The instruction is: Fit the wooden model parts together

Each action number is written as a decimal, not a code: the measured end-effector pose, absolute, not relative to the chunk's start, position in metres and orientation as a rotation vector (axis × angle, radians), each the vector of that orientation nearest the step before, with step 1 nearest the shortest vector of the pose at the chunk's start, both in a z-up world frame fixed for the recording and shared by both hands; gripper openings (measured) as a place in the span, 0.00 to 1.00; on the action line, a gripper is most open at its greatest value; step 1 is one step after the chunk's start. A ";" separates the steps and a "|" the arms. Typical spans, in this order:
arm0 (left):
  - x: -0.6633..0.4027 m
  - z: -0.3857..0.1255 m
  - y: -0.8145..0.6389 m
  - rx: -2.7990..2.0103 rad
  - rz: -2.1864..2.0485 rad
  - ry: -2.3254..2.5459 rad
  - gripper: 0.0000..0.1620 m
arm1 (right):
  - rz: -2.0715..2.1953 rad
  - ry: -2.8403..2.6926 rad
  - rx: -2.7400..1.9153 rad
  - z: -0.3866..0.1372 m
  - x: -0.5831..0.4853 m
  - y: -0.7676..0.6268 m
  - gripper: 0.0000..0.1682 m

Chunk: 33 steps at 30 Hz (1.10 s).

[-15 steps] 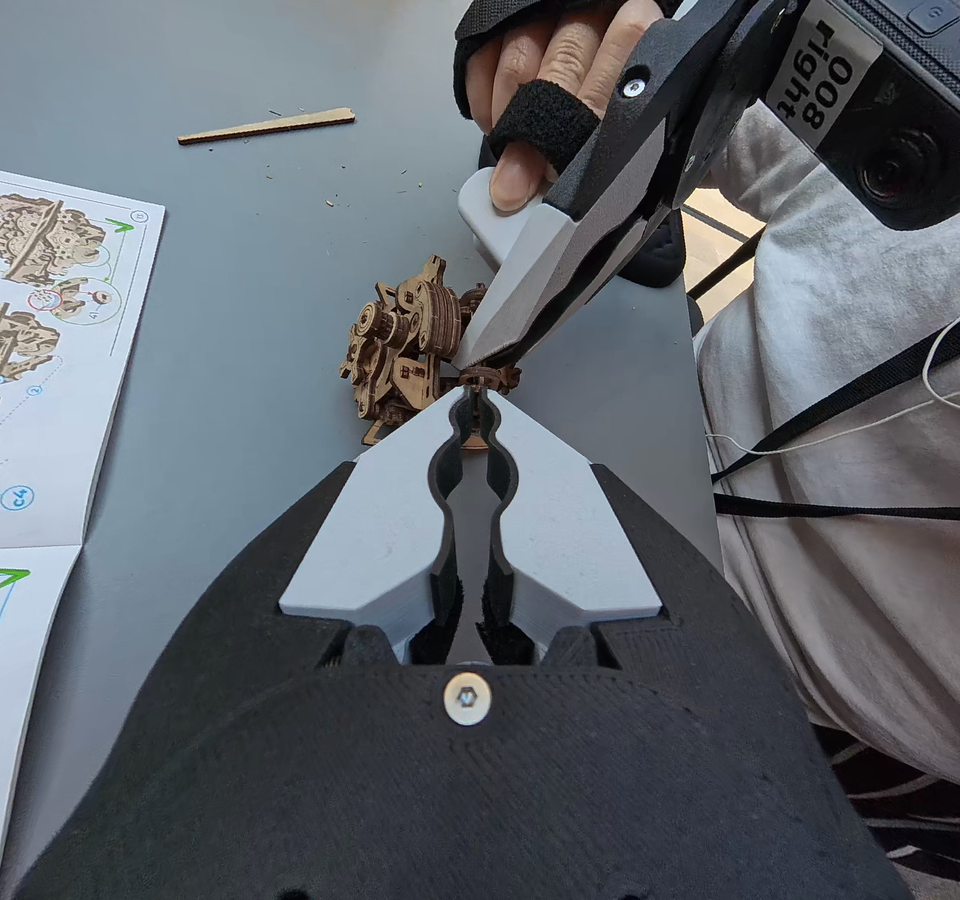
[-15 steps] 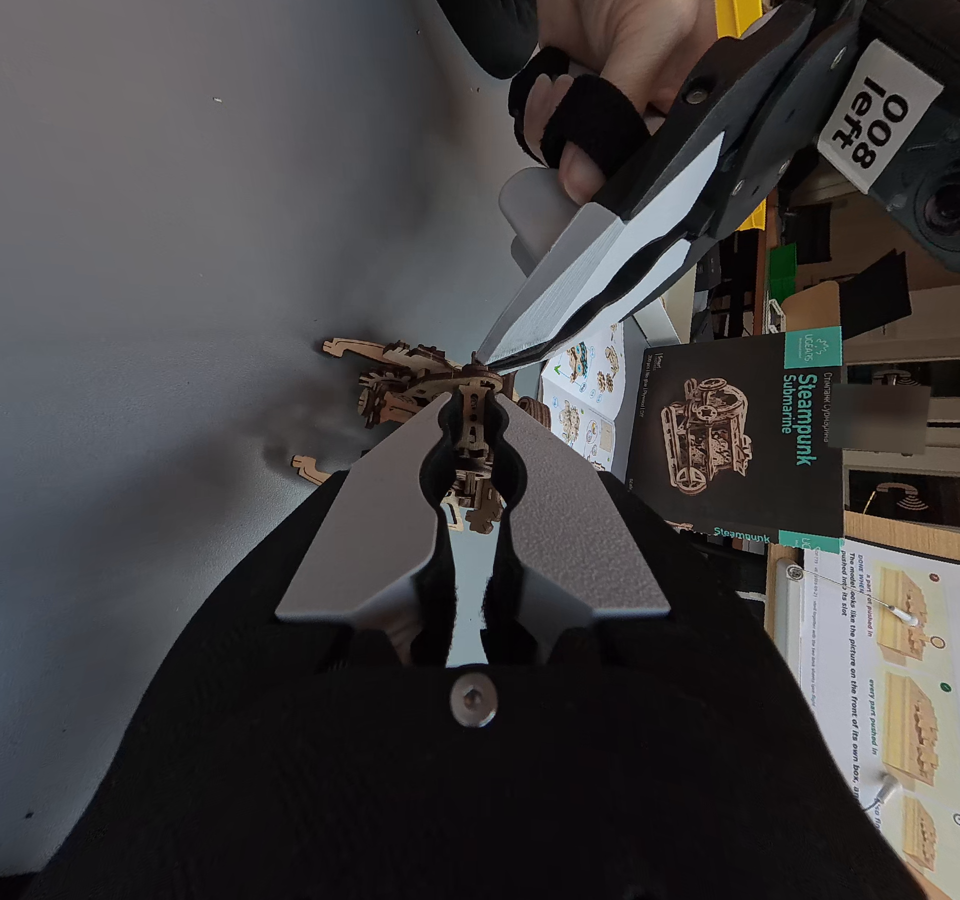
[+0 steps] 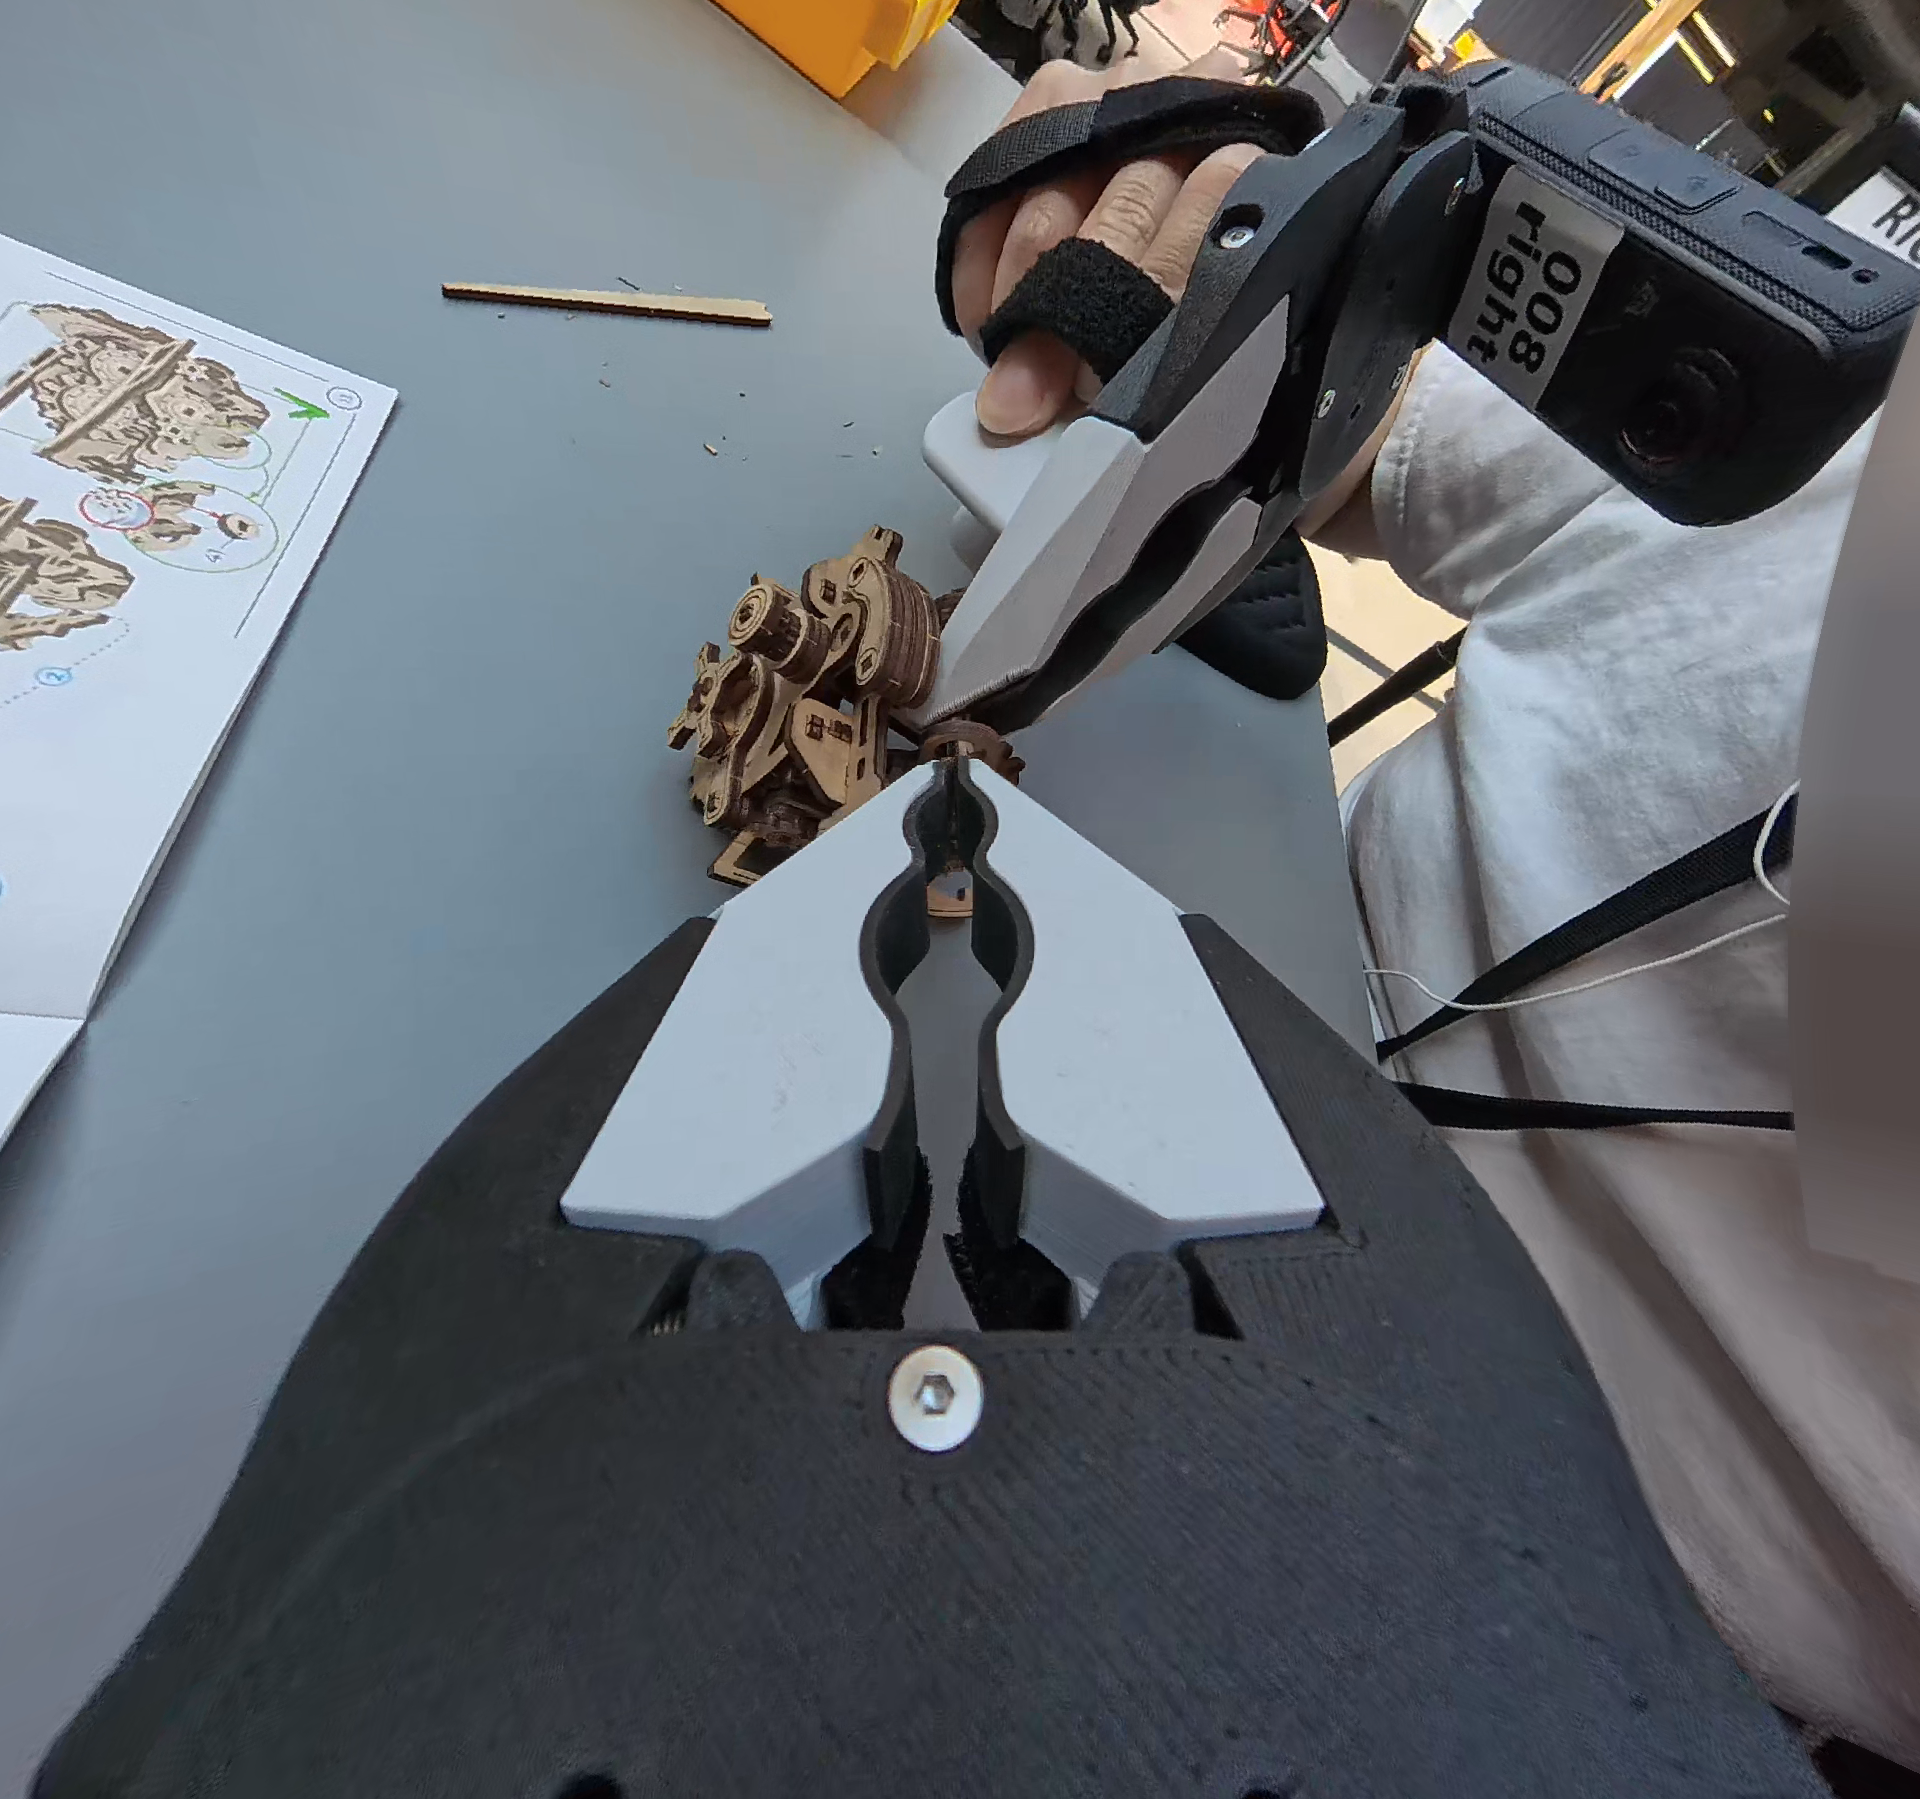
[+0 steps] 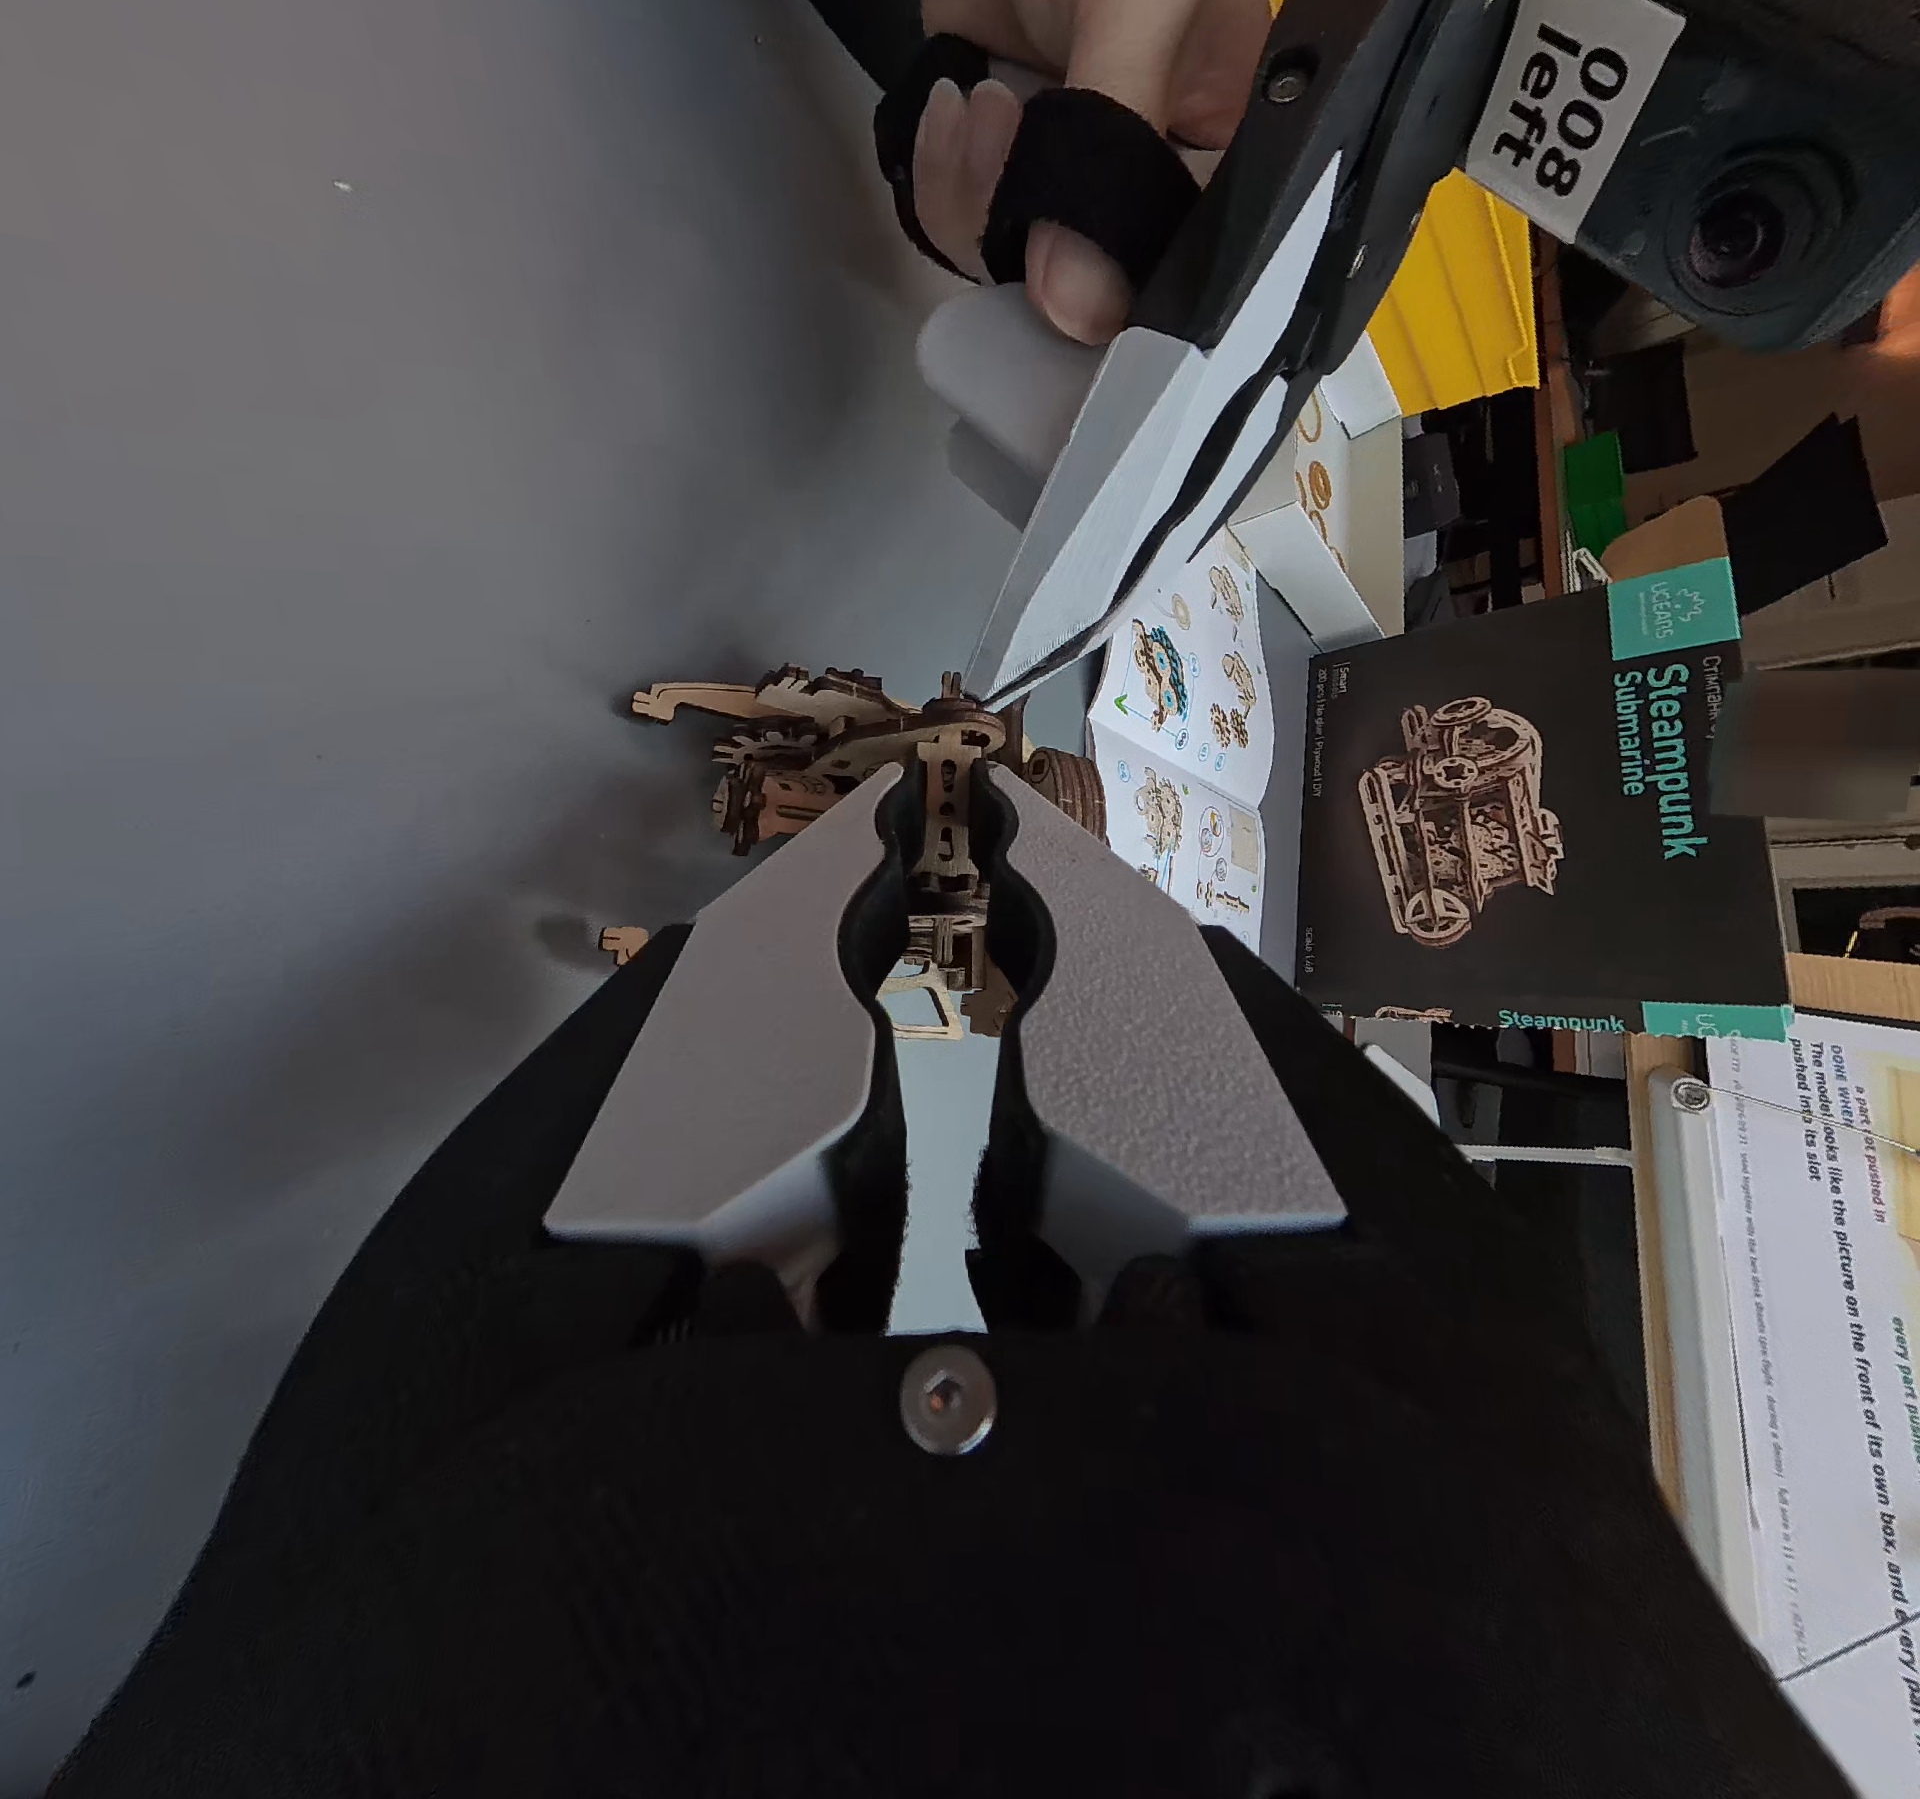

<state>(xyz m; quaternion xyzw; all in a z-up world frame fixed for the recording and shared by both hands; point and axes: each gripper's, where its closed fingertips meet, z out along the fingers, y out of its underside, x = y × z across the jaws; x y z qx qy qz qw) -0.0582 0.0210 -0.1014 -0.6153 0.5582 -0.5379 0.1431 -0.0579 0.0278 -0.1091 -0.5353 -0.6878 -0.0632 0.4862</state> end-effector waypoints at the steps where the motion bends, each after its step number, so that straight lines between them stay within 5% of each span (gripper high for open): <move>1: -0.058 -0.101 0.021 -1.778 -1.567 1.602 0.00 | -0.148 -1.663 -1.304 -0.109 -0.058 0.028 0.04; 33: -0.051 -0.101 0.026 -1.749 -1.604 1.432 0.00 | -0.099 -1.588 -1.341 -0.109 -0.056 0.031 0.02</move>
